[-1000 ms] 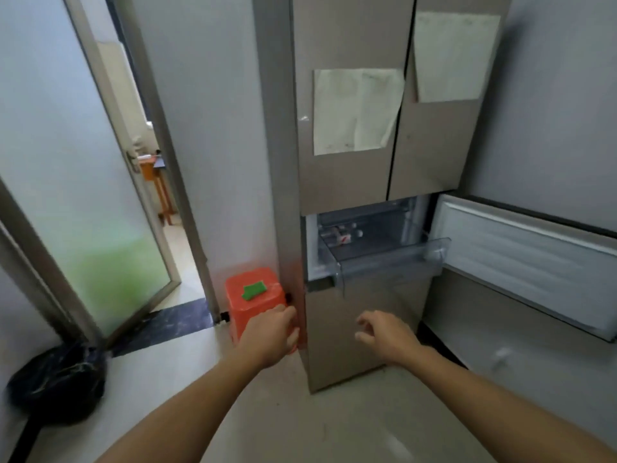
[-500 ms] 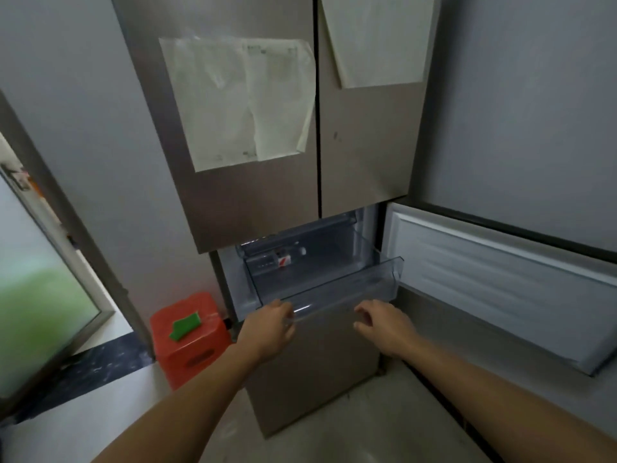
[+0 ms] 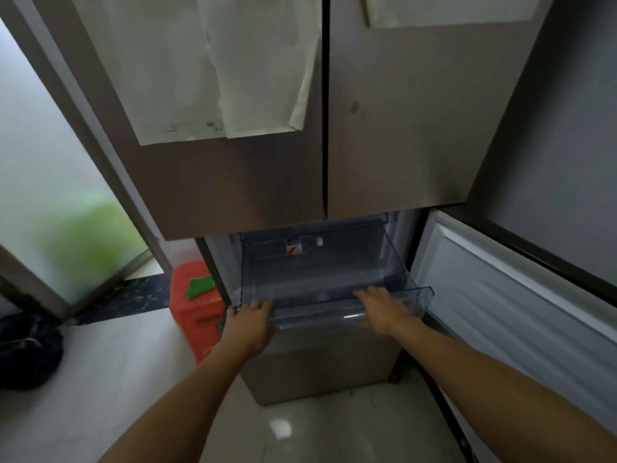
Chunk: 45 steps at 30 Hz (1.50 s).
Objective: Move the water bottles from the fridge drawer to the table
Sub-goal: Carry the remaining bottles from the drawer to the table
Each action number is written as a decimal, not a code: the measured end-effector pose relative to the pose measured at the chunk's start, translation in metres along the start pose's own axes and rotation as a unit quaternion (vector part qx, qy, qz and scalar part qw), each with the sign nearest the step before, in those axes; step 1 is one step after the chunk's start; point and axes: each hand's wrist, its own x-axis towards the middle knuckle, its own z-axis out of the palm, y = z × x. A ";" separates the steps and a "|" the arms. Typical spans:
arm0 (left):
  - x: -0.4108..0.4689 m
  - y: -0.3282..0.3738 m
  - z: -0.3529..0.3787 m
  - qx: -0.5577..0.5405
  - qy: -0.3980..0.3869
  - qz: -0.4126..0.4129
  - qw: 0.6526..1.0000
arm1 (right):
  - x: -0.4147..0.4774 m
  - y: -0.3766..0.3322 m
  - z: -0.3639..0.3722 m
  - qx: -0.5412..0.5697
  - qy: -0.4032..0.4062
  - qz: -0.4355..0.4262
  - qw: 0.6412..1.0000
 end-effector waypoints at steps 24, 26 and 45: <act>-0.025 0.010 -0.015 -0.161 -0.064 -0.026 0.985 | -0.004 0.025 -0.023 0.080 -0.083 -0.009 0.993; -0.016 0.008 -0.017 -0.164 -0.056 -0.022 0.985 | 0.011 0.025 -0.024 0.133 -0.073 0.009 0.988; 0.098 -0.042 0.024 -0.129 0.080 0.047 0.987 | 0.263 -0.018 0.043 0.036 0.061 0.008 0.997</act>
